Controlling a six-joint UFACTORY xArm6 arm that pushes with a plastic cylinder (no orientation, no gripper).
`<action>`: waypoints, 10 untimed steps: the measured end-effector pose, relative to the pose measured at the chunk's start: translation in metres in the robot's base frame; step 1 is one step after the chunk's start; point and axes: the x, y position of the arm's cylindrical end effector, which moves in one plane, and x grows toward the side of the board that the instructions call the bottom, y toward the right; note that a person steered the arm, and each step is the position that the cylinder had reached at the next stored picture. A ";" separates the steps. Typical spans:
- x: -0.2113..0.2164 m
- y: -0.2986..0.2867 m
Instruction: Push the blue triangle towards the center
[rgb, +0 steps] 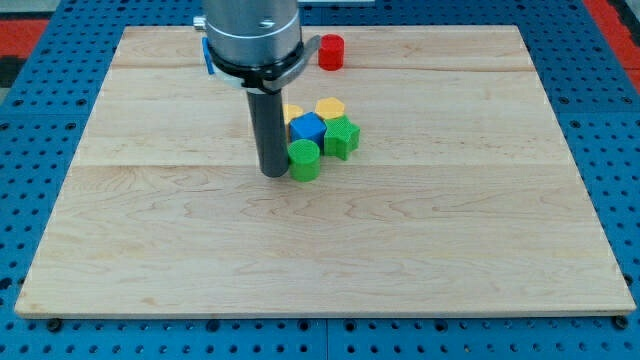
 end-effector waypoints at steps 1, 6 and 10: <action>0.000 0.022; -0.097 -0.141; -0.233 -0.087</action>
